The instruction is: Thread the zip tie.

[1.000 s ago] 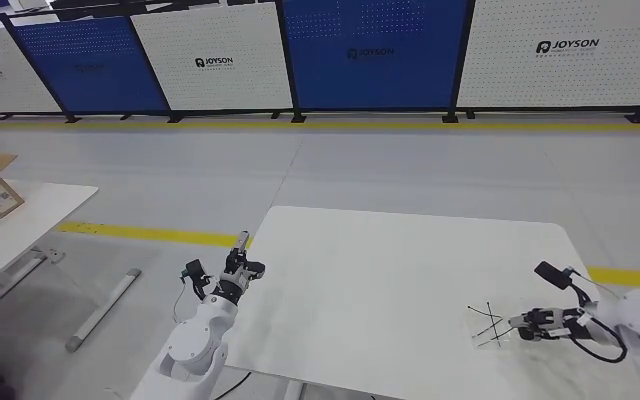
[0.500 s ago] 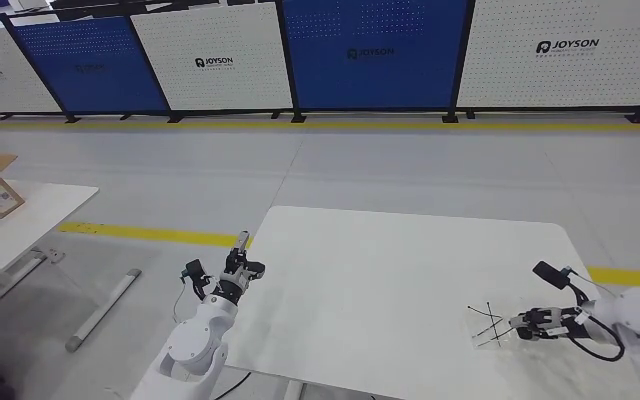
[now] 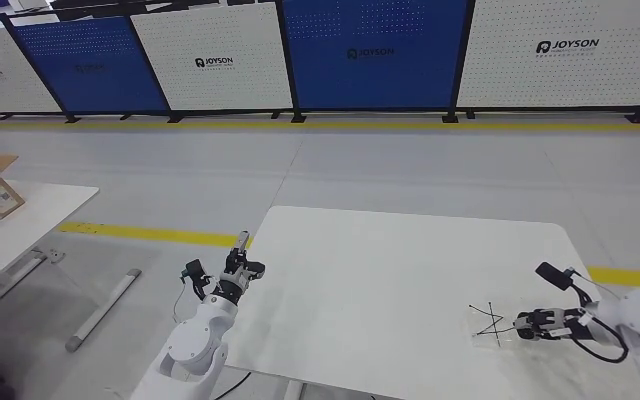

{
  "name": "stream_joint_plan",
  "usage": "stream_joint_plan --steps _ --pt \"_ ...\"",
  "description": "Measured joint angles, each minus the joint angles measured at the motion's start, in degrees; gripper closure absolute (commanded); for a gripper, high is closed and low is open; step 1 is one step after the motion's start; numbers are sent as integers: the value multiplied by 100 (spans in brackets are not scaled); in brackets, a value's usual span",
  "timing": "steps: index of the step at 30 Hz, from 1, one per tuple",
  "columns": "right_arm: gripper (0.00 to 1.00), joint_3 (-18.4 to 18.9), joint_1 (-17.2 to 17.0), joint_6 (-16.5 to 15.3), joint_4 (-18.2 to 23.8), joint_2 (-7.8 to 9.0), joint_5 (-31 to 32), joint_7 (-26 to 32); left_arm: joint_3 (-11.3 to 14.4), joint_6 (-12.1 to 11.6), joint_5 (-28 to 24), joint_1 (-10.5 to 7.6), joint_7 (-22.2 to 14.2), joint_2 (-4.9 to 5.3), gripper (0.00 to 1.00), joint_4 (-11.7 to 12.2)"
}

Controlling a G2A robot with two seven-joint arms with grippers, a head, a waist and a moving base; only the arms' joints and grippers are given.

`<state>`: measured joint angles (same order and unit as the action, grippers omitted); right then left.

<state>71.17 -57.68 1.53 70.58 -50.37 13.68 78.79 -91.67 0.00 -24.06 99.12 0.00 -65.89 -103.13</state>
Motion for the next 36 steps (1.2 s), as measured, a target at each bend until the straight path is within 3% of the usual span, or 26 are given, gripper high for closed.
stream_joint_plan --steps 10,15,18,25,36 --pt "100 161 -151 6 186 73 -77 -25 0 0 0 0 0 0 0 0" --pt "100 411 -345 -18 314 143 -198 -88 0 0 0 0 0 0 0 0" --pt "100 733 -583 -215 423 219 -387 -117 0 0 0 0 0 0 0 0" --pt "100 1784 -1538 -682 1027 398 -1045 -309 0 0 0 0 0 0 0 0" --pt "100 1821 -1583 -683 1057 403 -1066 -279 0 0 0 0 0 0 0 0"
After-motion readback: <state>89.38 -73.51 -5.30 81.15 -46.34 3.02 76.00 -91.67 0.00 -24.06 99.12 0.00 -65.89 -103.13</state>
